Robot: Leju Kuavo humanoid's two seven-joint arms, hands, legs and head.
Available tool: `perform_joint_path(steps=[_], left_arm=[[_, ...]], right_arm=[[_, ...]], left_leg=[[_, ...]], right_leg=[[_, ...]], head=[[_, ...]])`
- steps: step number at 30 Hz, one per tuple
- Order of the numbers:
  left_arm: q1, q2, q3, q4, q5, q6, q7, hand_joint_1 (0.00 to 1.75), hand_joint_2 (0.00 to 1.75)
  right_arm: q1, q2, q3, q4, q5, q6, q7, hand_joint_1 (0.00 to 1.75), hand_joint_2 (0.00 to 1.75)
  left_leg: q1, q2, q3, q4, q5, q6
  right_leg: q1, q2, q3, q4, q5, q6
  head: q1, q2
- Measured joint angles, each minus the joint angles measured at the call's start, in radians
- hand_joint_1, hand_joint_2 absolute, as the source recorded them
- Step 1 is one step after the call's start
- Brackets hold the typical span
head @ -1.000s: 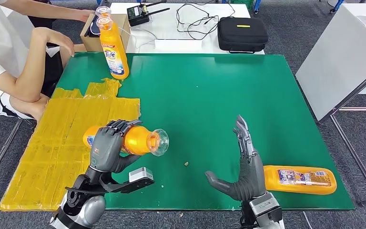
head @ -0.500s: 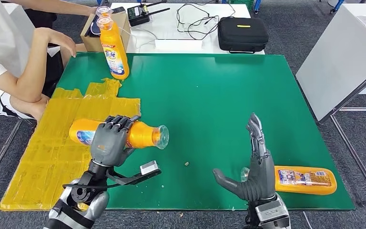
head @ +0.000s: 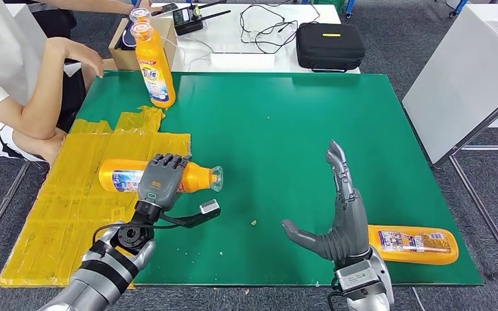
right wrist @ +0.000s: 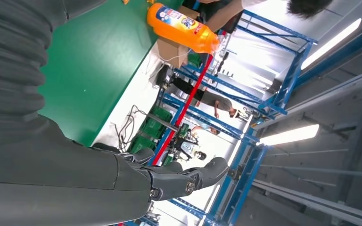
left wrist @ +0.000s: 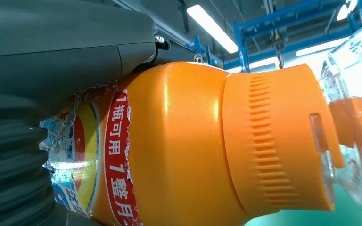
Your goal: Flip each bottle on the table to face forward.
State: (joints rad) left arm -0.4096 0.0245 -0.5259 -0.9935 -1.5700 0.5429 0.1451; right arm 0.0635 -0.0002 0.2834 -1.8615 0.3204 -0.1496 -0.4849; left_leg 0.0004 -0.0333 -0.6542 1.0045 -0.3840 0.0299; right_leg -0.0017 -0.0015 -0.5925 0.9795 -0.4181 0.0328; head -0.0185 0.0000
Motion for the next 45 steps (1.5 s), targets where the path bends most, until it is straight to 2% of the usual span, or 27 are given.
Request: perform_joint_path(steps=[6, 12, 16, 20, 32, 42, 45], left_arm=[[-0.019, 0.000, 0.002, 0.082, 0.009, -0.035, -0.014, 1.75, 1.75], [-0.031, -0.001, 0.010, 0.111, 0.010, -0.058, -0.020, 1.75, 1.75], [-0.034, -0.003, 0.023, 0.123, 0.007, -0.105, -0.019, 1.75, 1.75], [-0.041, -0.003, 0.047, 0.140, 0.007, -0.160, -0.012, 0.02, 1.75], [-0.076, -0.003, 0.088, 0.205, 0.016, -0.243, 0.010, 0.00, 1.75], [-0.090, -0.010, 0.102, 0.243, 0.030, -0.227, 0.010, 0.00, 1.75], [-0.081, -0.015, 0.109, 0.241, 0.077, -0.182, -0.025, 0.00, 1.75]], right_arm=[[-0.001, -0.009, 0.002, 0.001, 0.028, -0.011, -0.009, 0.00, 1.75], [-0.001, -0.015, 0.004, 0.001, 0.040, -0.011, -0.015, 0.00, 1.75], [-0.001, -0.018, 0.009, 0.001, 0.060, -0.011, -0.015, 0.00, 1.75], [-0.001, -0.021, 0.011, 0.001, 0.073, -0.013, -0.008, 0.00, 1.75], [-0.001, -0.022, 0.011, 0.001, 0.100, -0.025, 0.005, 0.00, 1.75], [-0.001, -0.023, 0.011, 0.001, 0.106, -0.025, 0.016, 0.00, 1.75], [-0.001, -0.024, 0.011, 0.001, 0.131, -0.036, 0.026, 0.00, 1.75]], left_leg=[[0.000, 0.000, -0.001, 0.000, 0.000, 0.000], [0.000, 0.000, 0.000, 0.000, 0.000, 0.000], [0.000, 0.000, 0.000, 0.000, 0.000, 0.000], [0.000, 0.000, 0.000, 0.000, 0.000, 0.000], [0.000, 0.000, 0.001, 0.000, 0.000, 0.000], [0.000, 0.000, 0.004, 0.000, 0.000, 0.000], [0.000, 0.000, 0.004, 0.000, 0.000, 0.000]], right_leg=[[0.000, 0.000, -0.001, 0.000, 0.000, 0.000], [0.000, 0.000, 0.000, 0.000, 0.000, 0.000], [0.000, 0.000, 0.000, 0.000, 0.000, 0.000], [0.000, 0.000, -0.001, 0.000, 0.000, 0.000], [0.000, 0.000, 0.001, 0.000, 0.000, 0.000], [0.000, 0.000, 0.004, 0.000, 0.000, 0.000], [0.000, 0.000, 0.004, 0.000, 0.000, 0.000]], head=[[0.000, 0.000], [0.000, 0.000], [0.000, 0.000], [0.000, 0.000], [0.000, 0.000], [0.000, 0.000], [0.000, 0.000]])
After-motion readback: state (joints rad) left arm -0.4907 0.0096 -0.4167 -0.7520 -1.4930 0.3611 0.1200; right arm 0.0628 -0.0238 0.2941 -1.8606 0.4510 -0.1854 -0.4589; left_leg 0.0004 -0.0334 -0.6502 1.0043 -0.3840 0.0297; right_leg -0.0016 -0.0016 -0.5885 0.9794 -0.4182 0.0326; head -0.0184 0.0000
